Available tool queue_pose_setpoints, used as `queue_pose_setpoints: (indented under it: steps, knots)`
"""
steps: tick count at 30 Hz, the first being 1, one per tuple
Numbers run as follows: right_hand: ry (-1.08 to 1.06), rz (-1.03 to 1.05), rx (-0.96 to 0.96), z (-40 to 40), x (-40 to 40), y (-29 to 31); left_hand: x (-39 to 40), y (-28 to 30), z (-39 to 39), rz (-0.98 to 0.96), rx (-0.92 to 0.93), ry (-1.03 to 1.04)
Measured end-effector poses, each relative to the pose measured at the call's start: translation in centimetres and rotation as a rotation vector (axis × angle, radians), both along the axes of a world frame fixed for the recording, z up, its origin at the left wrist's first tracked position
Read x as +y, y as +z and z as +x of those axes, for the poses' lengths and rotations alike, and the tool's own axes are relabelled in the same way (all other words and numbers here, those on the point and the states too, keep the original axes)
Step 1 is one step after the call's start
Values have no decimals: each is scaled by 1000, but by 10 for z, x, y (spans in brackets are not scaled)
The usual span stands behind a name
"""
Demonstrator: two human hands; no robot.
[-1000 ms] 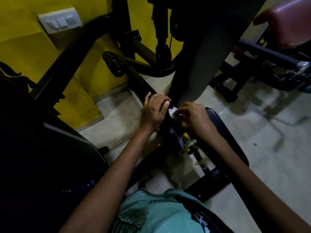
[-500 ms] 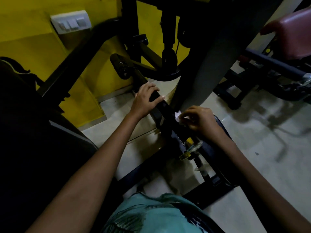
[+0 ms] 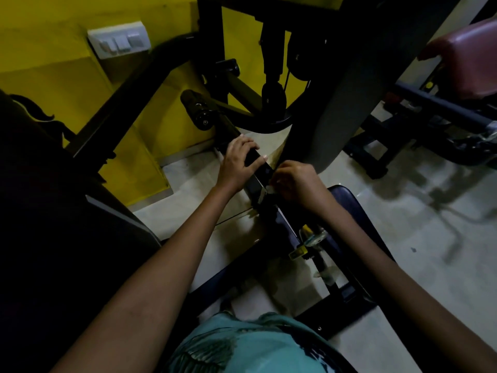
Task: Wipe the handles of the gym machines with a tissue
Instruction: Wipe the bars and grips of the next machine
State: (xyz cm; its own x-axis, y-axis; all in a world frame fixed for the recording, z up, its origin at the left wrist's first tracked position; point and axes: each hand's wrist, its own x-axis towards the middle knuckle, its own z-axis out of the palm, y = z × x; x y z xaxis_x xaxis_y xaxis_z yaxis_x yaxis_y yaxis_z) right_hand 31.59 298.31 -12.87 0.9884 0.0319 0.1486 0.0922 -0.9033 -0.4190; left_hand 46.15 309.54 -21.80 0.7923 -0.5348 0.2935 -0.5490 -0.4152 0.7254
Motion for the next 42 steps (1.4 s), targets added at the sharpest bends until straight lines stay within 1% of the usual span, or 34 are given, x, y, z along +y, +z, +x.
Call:
queue_pose_setpoints:
  steps: [2, 4, 6, 8, 10, 13, 16, 19, 20, 23, 25, 29, 32, 35, 37, 40, 42]
  knots:
    - [60, -19, -1, -7, 1, -1, 0, 0, 1, 2, 1, -7]
    - [69, 19, 9, -14, -10, 1, 1, -1, 2, -2, -9, -14]
    - [-15, 59, 1, -8, -18, 4, 0, -3, 2, -8, -25, -11]
    - [-68, 40, -25, 7, -16, 1, -1, -5, 2, -16, -22, 2]
    - [-24, 17, -43, 15, -4, -2, -1, -6, 1, -26, -26, 1]
    - [116, 13, -18, 4, 0, -3, -1, -4, 3, -69, 3, -4]
    - [64, 19, -15, 1, -17, 2, -2, -4, 4, -113, 31, 6]
    - [40, 8, -59, 21, -18, -3, -5, -5, 4, -139, 41, 32]
    - [46, 5, -70, 26, -13, -4, -6, -5, 3, -144, 51, 35]
    - [129, -7, -21, 24, -2, -5, -6, -5, 4, -146, 79, 34]
    - [133, -3, 10, 16, -7, -2, -4, -3, 6, -145, 88, 29]
    - [-8, 6, -22, 30, -27, -4, -6, -3, 3, -154, 43, 51]
    - [37, 18, -30, 40, -18, -10, -6, -5, 4, -124, -26, 64]
    - [104, 45, -12, 32, -20, -9, -1, -4, 10, -57, -102, 38]
    - [49, 98, 8, 31, -29, -4, 2, -3, 16, -28, -182, 38]
    - [-98, 156, 3, 45, -26, -3, -4, 2, 24, -3, -281, 151]
    - [-83, 143, 2, 54, -13, -6, -10, 4, 27, -6, -302, 218]
